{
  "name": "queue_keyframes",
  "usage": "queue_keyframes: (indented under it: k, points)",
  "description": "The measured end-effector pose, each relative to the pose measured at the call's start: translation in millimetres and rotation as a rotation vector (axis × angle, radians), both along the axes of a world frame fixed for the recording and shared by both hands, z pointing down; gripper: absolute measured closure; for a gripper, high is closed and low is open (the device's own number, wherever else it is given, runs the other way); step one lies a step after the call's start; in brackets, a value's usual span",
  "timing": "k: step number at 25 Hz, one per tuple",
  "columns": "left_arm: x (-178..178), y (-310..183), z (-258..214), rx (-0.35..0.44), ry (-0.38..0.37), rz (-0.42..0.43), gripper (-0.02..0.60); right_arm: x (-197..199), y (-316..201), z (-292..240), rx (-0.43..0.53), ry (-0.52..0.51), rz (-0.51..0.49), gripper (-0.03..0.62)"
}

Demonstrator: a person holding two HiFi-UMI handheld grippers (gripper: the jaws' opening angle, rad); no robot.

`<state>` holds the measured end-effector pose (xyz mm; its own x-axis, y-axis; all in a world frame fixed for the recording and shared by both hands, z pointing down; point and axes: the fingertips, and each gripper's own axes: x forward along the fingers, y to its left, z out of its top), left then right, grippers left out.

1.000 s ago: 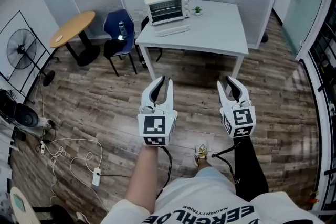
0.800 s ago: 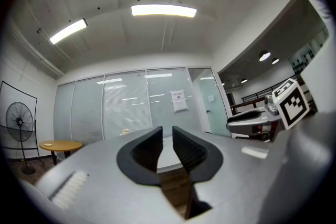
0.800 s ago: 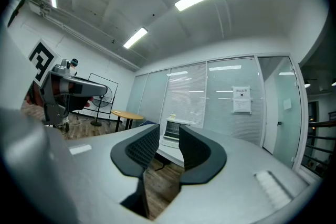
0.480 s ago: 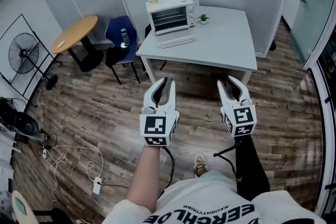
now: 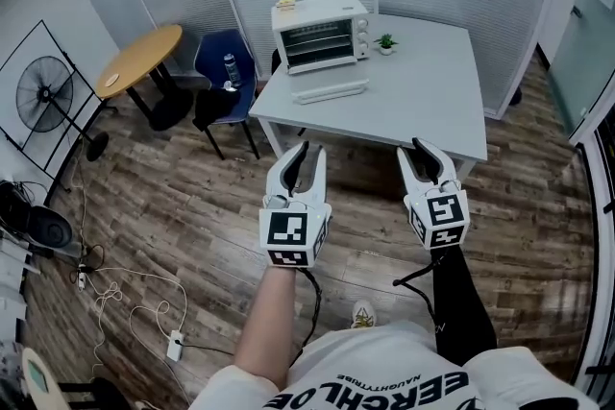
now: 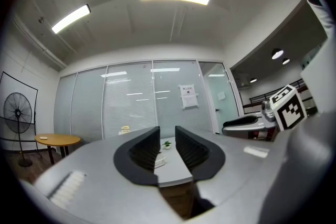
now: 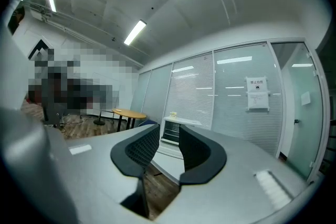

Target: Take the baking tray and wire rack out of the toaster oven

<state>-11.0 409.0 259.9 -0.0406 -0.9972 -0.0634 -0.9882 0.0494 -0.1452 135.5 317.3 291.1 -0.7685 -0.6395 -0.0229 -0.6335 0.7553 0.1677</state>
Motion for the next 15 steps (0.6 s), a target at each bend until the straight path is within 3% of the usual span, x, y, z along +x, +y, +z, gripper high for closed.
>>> queue_keyframes:
  k: [15]
  points:
    - [-30,-91,7,-0.032,-0.001,-0.018,0.489,-35,-91,14,-0.038,-0.019,-0.036,0.497]
